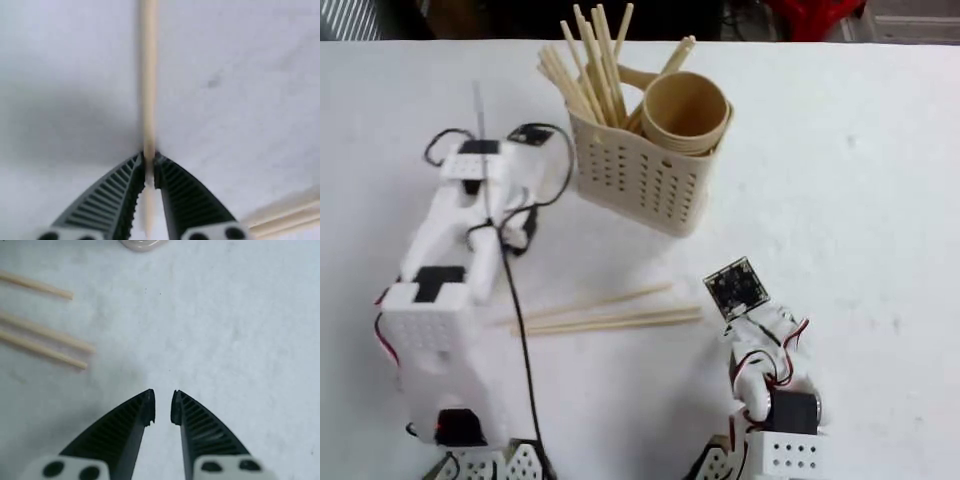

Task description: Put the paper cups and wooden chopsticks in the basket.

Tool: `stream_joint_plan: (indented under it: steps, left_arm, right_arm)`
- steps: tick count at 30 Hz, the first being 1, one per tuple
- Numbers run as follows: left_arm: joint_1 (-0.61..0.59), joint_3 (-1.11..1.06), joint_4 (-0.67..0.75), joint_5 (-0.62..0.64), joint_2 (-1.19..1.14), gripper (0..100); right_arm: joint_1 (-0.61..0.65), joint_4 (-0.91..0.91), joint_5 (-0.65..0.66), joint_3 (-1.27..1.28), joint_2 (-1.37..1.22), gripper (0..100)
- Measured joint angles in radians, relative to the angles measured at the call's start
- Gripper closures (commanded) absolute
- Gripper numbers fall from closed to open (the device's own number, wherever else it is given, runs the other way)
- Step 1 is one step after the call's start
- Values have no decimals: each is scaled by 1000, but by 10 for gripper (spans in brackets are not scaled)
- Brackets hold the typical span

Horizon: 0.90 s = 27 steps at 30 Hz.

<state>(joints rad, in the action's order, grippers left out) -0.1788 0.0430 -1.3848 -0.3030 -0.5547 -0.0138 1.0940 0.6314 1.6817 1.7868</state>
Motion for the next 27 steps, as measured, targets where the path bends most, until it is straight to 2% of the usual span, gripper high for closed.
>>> stream_joint_plan:
  steps: [5, 10, 12, 22, 27]
  left_arm:
    - [-66, -215, 135, -132, 135, 979]
    - [-74, -486, 321, -160, 333, 976]
    - [-75, -557, 354, -160, 385, 976]
    - [-74, -601, 356, -161, 420, 975]
    - [-74, -588, 328, -161, 442, 876]
  right_arm:
    - [-20, 0, 0, 0, 0, 929]
    - [-72, 0, 0, 0, 0, 929]
    - [-72, 0, 0, 0, 0, 929]
    - [-84, 0, 0, 0, 2, 929]
    - [-84, 0, 0, 0, 2, 929]
